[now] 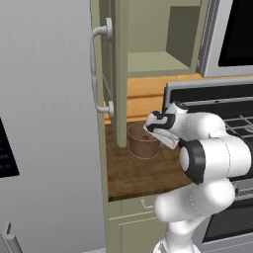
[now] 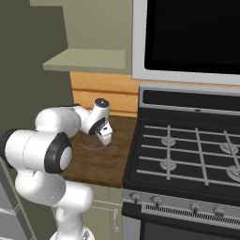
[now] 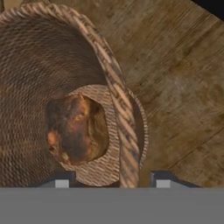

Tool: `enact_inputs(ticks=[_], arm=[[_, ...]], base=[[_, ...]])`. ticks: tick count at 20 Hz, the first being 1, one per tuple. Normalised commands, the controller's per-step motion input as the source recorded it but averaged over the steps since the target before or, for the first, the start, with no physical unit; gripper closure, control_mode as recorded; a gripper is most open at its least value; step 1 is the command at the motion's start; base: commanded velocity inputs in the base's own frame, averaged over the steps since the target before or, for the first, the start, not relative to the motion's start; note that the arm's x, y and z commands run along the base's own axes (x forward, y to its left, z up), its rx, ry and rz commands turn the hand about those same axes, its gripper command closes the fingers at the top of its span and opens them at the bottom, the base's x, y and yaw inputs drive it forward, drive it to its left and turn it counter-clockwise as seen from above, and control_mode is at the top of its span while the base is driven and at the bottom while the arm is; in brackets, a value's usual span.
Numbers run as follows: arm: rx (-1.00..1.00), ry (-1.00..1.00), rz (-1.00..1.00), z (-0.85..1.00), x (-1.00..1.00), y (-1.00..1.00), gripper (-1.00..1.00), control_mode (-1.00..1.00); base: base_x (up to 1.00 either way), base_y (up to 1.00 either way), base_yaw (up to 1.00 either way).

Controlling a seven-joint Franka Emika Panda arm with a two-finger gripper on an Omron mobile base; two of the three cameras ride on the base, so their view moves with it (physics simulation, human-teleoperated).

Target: Open the cabinet, pick up the bread from the cabinet and place it in the basket. Then move the basket to the dining counter.

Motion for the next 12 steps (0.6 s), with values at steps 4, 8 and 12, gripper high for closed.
enact_inputs(ticks=[4, 8, 12], arm=[[0.00, 0.00, -0.01, -0.72, -0.25, 0.23, 1.00, -1.00], [0.03, 0.00, -0.02, -0.19, -0.36, 0.01, 1.00, -1.00], [0.07, 0.00, -0.03, 0.16, -0.62, 0.00, 1.00, -1.00]], base=[[0.00, 0.00, 0.00], [0.00, 0.00, 0.00], [0.00, 0.00, 0.00]])
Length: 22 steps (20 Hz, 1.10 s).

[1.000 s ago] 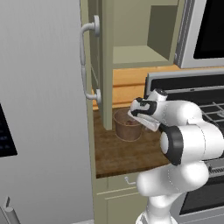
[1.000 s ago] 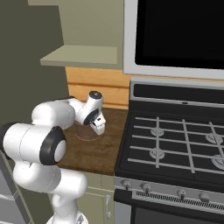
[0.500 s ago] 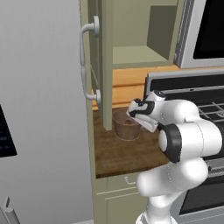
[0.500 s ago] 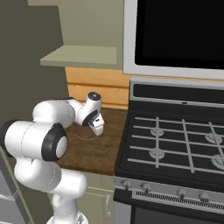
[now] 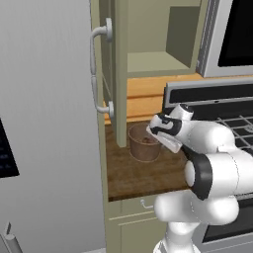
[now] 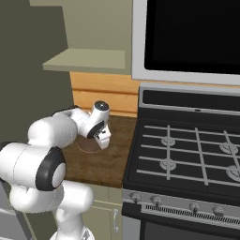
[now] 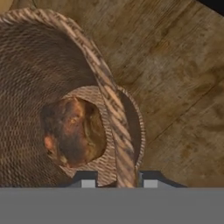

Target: Open the cabinet, pick up the bread from the cabinet and place it in the basket. Then move the basket to the dining counter.

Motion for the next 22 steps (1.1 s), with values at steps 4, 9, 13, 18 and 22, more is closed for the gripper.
enact_inputs(ticks=[4, 9, 13, 18, 22], arm=[[0.02, -0.02, -0.07, 0.45, -0.68, 0.00, 1.00, -1.00], [0.01, 0.00, -0.11, 0.70, -0.53, -0.11, 1.00, -1.00], [0.05, 0.04, -0.37, 0.46, -0.76, 0.15, 1.00, -1.00], [0.07, 0.00, -0.36, 0.36, -0.77, 0.00, 1.00, -1.00], [0.05, -0.01, -0.25, 0.15, -0.55, 0.00, 1.00, -1.00]], base=[[0.00, 0.00, 0.00], [0.00, 0.00, 0.00], [0.00, 0.00, 0.00], [0.00, 0.00, 0.00], [0.00, 0.00, 0.00]])
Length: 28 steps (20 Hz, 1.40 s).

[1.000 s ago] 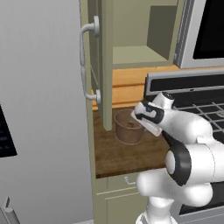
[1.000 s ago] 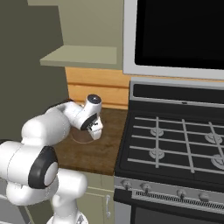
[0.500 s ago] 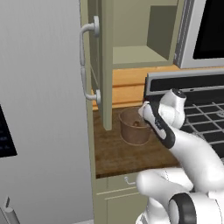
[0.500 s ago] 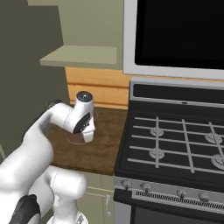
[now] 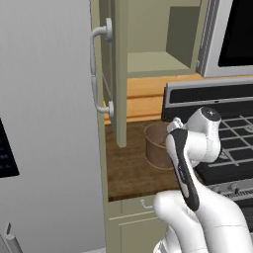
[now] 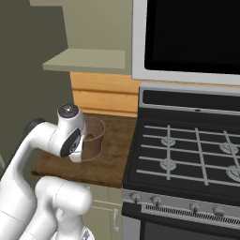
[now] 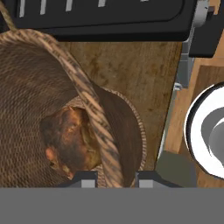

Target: Open the cabinet, pick up the bread from the cabinet and place it in the basket. Then move the basket to the dining counter.

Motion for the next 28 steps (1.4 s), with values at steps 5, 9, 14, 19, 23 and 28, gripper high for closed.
enact_inputs(ticks=[5, 9, 14, 19, 23, 28], arm=[[0.00, -0.02, -0.13, 0.18, -0.30, 0.00, 1.00, -1.00], [0.00, 0.06, -0.05, 0.11, -0.03, -0.07, 1.00, -1.00], [0.00, 0.01, 0.00, 0.00, 0.00, 0.00, 1.00, -1.00], [0.00, 0.00, 0.00, 0.00, 0.00, 0.00, 1.00, -1.00], [0.00, 0.00, 0.00, 0.00, 0.00, 0.00, 1.00, -1.00], [0.00, 0.00, 0.00, 0.00, -0.06, 0.00, 1.00, 1.00]], base=[[0.00, 0.00, 0.00], [0.00, 0.00, 0.00], [0.00, 0.00, 0.00], [0.00, 0.00, 0.00], [0.00, 0.00, 0.00], [-0.77, -0.06, 0.00]])
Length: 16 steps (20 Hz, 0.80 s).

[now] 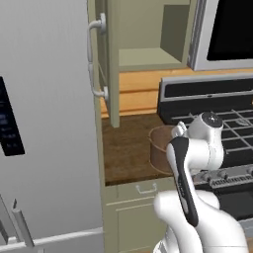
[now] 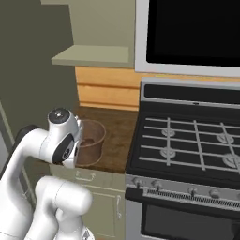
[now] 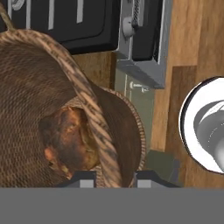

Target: Open the cabinet, pick up the bread from the cabinet and place it in the basket. Then move the basket to the dining counter.

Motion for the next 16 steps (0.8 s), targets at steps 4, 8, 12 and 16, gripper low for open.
enact_inputs(ticks=[4, 8, 12, 16], arm=[[0.00, 0.00, 0.00, 0.00, 0.00, 0.00, 1.00, 1.00], [0.00, 0.00, 0.00, 0.00, 0.00, 0.00, 1.00, 1.00], [0.00, 0.00, 0.00, 0.00, 0.00, 0.00, 1.00, 1.00], [0.00, 0.00, 0.00, 0.00, 0.00, 0.00, 1.00, 1.00]], base=[[-0.89, -0.06, -0.11], [-0.69, -0.08, -0.28], [-0.17, -0.01, -0.56], [0.00, 0.11, -0.77]])
